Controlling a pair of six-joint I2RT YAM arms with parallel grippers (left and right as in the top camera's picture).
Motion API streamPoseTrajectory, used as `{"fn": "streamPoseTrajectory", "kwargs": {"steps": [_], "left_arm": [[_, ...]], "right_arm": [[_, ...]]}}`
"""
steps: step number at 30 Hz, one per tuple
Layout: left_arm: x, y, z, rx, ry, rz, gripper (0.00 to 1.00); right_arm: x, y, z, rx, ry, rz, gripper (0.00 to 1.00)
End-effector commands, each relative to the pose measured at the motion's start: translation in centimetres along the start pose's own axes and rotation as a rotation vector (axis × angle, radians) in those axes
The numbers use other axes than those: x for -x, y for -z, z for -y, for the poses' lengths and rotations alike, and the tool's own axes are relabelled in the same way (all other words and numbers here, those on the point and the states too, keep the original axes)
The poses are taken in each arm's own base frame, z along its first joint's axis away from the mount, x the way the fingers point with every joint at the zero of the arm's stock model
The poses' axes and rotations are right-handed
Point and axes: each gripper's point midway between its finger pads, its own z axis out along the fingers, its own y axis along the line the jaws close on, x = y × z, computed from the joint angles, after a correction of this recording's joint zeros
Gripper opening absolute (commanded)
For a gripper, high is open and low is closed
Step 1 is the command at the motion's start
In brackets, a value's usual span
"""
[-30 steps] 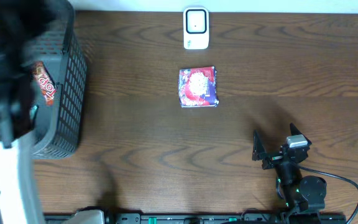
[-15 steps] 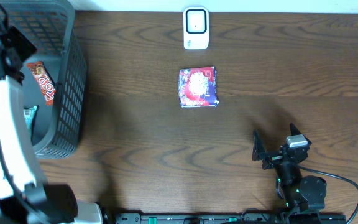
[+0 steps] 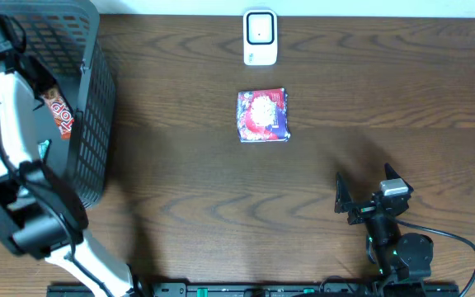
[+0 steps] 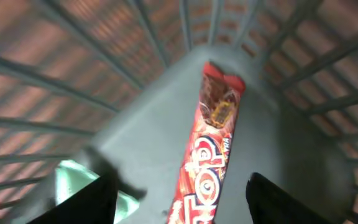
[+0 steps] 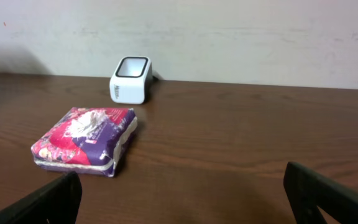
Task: Scan the item barcode
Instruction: 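Return the left gripper to the basket and grasp the red Tora bar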
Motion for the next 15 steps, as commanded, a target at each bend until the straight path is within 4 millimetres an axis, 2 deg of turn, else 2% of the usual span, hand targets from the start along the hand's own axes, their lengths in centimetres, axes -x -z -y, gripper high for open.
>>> {"fn": "streamPoseTrajectory", "kwargs": {"steps": [1, 2, 5, 8, 13, 15], "left_arm": [[-1.6, -3.4, 1.4, -0.044, -0.006, -0.07, 0.68], [-1.8, -4.1, 1.5, -0.041, -0.009, -0.078, 0.68], [-2.7, -6.5, 1.6, -0.021, -0.014, -0.1, 0.83], [-3.4, -8.4, 1.7, -0.014, -0.017, -0.119, 0.88], [-5.0, -10.3, 1.8, -0.008, -0.026, -0.164, 0.89], [-5.7, -10.9, 1.8, -0.004, -0.031, -0.189, 0.85]], "right_arm": [[-0.1, 0.0, 0.0, -0.001, -0.003, 0.0, 0.99], [-0.1, 0.0, 0.0, -0.001, -0.003, 0.0, 0.99], [-0.1, 0.0, 0.0, -0.001, -0.003, 0.0, 0.99], [-0.1, 0.0, 0.0, -0.001, -0.003, 0.0, 0.99], [-0.1, 0.0, 0.0, -0.001, -0.003, 0.0, 0.99], [-0.1, 0.0, 0.0, -0.002, -0.002, 0.0, 0.99]]}}
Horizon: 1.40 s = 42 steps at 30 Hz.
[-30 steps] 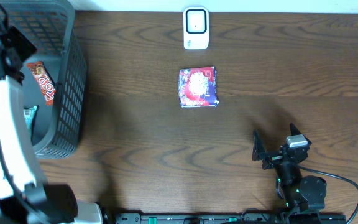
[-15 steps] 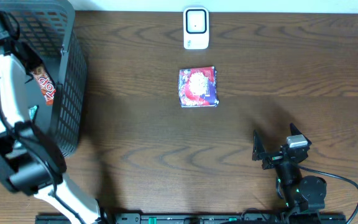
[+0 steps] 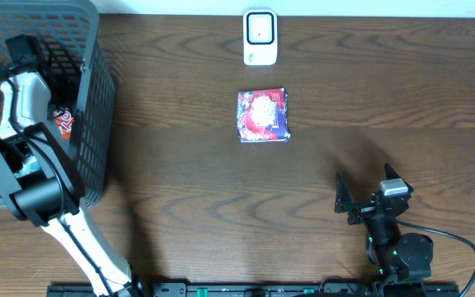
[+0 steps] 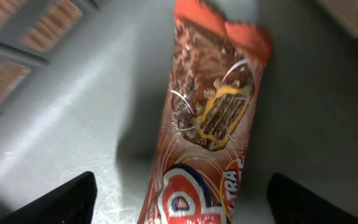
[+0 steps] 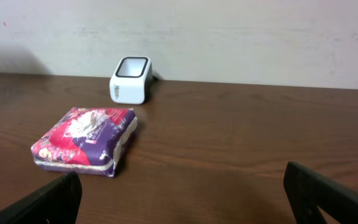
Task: Scan the item barcode
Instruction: 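Return the left gripper to the basket and grasp the red Tora bar, then place the Tora bar on the table right of the wipes pack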
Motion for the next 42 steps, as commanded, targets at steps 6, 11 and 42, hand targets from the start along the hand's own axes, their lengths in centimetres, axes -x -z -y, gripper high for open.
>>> {"fn": "streamPoseTrajectory", "kwargs": {"steps": [6, 11, 42], "left_arm": [[-2.6, -2.0, -0.5, 0.02, -0.014, -0.089, 0.41], [-3.6, -1.8, -0.9, 0.032, -0.021, -0.132, 0.07], [-11.7, 47.6, 22.4, -1.115, -0.415, 0.483, 0.07]], "right_arm": [[-0.1, 0.0, 0.0, -0.001, -0.003, -0.001, 0.99], [-0.1, 0.0, 0.0, -0.001, -0.003, -0.001, 0.99], [-0.1, 0.0, 0.0, -0.001, -0.003, -0.001, 0.99]]}}
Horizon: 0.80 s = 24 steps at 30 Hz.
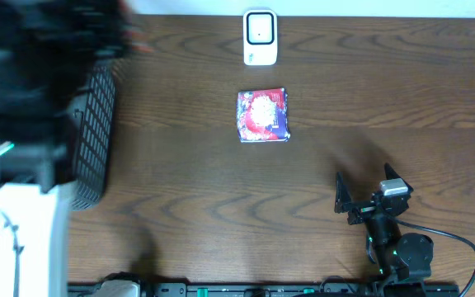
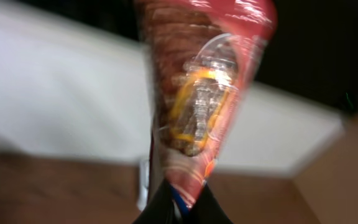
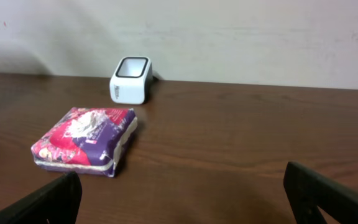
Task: Scan the item barcode
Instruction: 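Place the Tora bar on the table right of the wipes pack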
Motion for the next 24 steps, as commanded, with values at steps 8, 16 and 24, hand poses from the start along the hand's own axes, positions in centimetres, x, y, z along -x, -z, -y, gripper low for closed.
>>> {"fn": "streamPoseTrajectory", "kwargs": {"steps": [8, 16, 24], "left_arm": [[-22.1, -14.8, 8.8, -0.102, 0.121, -0.497, 0.07], [-34.4, -19.9, 8.0, 0.039, 0.182, -0.649, 0.12], [-39.0, -20.7, 8.0, 0.054, 0.17, -0.714, 0.59]], "right_arm": [[-0.1, 0.0, 0.0, -0.001, -0.003, -0.001, 0.99], [-0.1, 0.0, 0.0, 0.0, -0.003, -0.001, 0.99], [-0.1, 0.0, 0.0, 0.0, -0.003, -0.001, 0.99]]}}
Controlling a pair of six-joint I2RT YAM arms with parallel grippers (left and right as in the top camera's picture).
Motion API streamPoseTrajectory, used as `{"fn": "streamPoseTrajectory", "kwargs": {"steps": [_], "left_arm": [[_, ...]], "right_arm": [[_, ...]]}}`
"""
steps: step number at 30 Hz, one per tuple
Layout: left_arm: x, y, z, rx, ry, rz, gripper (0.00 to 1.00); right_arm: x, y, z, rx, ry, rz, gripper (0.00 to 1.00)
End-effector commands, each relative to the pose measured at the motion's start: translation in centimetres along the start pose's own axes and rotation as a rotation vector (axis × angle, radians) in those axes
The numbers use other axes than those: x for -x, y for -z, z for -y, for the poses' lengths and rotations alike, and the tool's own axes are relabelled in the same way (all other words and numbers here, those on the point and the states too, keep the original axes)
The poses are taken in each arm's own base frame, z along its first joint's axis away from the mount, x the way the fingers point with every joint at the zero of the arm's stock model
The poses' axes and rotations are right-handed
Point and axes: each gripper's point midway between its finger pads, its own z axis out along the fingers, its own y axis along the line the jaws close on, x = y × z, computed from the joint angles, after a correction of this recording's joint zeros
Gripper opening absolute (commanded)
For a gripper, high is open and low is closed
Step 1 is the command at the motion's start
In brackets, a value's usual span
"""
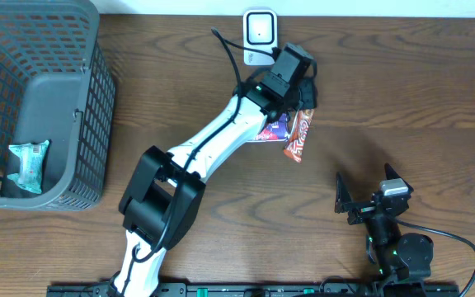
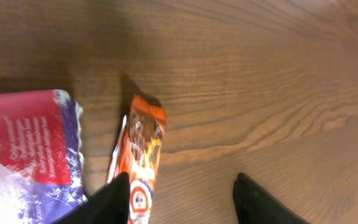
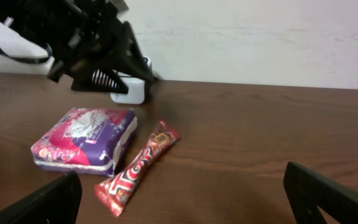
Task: Scan the item barcode
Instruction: 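Place the Tora bar on the table right of the wipes pack, then reach into the basket and grasp the mint-green wipes pack with left gripper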
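A red-orange candy bar (image 1: pixel 297 137) lies flat on the table, just right of the pink-and-purple tissue pack (image 1: pixel 275 128), with nothing holding it. In the right wrist view the bar (image 3: pixel 138 168) lies aslant beside the pack (image 3: pixel 82 140). My left gripper (image 2: pixel 182 202) hovers open over the bar (image 2: pixel 141 155), its left finger (image 2: pixel 107 202) above the bar's near end. From overhead the left gripper (image 1: pixel 303 96) hangs between the white scanner (image 1: pixel 260 37) and the bar. My right gripper (image 3: pixel 182 205) rests open at the front right, apart from everything.
A grey mesh basket (image 1: pixel 89 124) stands at the far left with a pale green packet (image 1: pixel 27 162) in it. The left arm (image 1: pixel 221 136) reaches diagonally across the table's middle and covers part of the tissue pack. A white wall (image 3: pixel 260 37) runs behind the scanner.
My left gripper was shut on the candy bar, holding it in the air near the basket. Now the bar lies on the table right of the tissue pack and the gripper is open over it.
My left gripper was open inside the basket over the candy bar, then lower and closer to it. Then it was shut on the bar, out of the basket. Now the bar lies by the tissue pack, let go. The right arm stayed still throughout.
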Motion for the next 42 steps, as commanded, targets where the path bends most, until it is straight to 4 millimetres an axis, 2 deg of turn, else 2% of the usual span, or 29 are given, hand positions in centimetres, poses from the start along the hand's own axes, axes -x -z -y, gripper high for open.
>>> {"fn": "streamPoseTrajectory", "kwargs": {"steps": [1, 3, 5, 7, 9, 11, 12, 14, 16, 18, 20, 23, 27, 31, 36, 39, 40, 42], "left_arm": [[1.2, 0.9, 0.4, -0.009, 0.002, 0.041, 0.62], [3.7, 3.1, 1.1, -0.035, -0.038, 0.099, 0.65], [7.1, 6.6, 1.8, -0.06, -0.095, 0.184, 0.66], [10.6, 11.3, 1.8, -0.076, -0.137, 0.288, 0.67], [13.7, 16.6, 0.3, -0.054, -0.144, 0.386, 0.67], [16.8, 22.5, -3.4, 0.041, -0.087, 0.501, 0.67], [18.5, 26.8, -7.1, 0.135, -0.031, 0.58, 0.67], [19.7, 32.2, -12.2, 0.274, 0.008, 0.656, 0.68], [19.8, 36.8, -17.2, 0.404, 0.045, 0.693, 0.74], [19.4, 40.2, -22.0, 0.504, 0.123, 0.71, 0.74], [18.2, 42.5, -26.4, 0.593, 0.213, 0.696, 0.75], [15.2, 43.3, -31.9, 0.696, 0.341, 0.605, 0.74], [11.0, 41.8, -37.7, 0.803, 0.478, 0.443, 0.74], [7.1, 40.5, -42.9, 1.017, 0.545, 0.301, 0.74], [3.4, 38.6, -47.9, 1.224, 0.552, 0.125, 0.74], [2.1, 37.2, -49.4, 1.254, 0.513, 0.021, 0.75], [1.0, 36.0, -50.2, 1.253, 0.491, -0.058, 0.75], [0.0, 35.0, -50.8, 1.252, 0.495, -0.108, 0.75]], "right_arm": [[-0.1, 0.0, 0.0, 0.0, -0.003, 0.0, 0.99], [-0.1, 0.0, 0.0, 0.0, -0.003, 0.0, 0.99], [-0.1, 0.0, 0.0, -0.001, -0.003, 0.0, 0.99], [-0.1, 0.0, 0.0, -0.001, -0.003, 0.0, 0.99], [-0.1, 0.0, 0.0, 0.0, -0.003, 0.0, 0.99], [-0.1, 0.0, 0.0, 0.0, -0.003, 0.0, 0.99], [-0.1, 0.0, 0.0, -0.001, -0.003, 0.0, 0.99], [-0.1, 0.0, 0.0, -0.001, -0.003, 0.0, 0.99], [-0.1, 0.0, 0.0, 0.0, -0.003, 0.0, 0.99], [-0.1, 0.0, 0.0, 0.0, -0.003, 0.0, 0.99], [-0.1, 0.0, 0.0, 0.0, -0.003, 0.0, 0.99], [-0.1, 0.0, 0.0, 0.0, -0.002, 0.0, 0.99], [-0.1, 0.0, 0.0, 0.0, -0.003, 0.0, 0.99], [-0.1, 0.0, 0.0, -0.001, -0.003, 0.0, 0.99], [-0.1, 0.0, 0.0, -0.001, -0.003, 0.0, 0.99], [-0.1, 0.0, 0.0, 0.0, -0.003, 0.0, 0.99], [-0.1, 0.0, 0.0, 0.0, -0.003, 0.0, 0.99], [-0.1, 0.0, 0.0, -0.001, -0.003, 0.0, 0.99]]}}
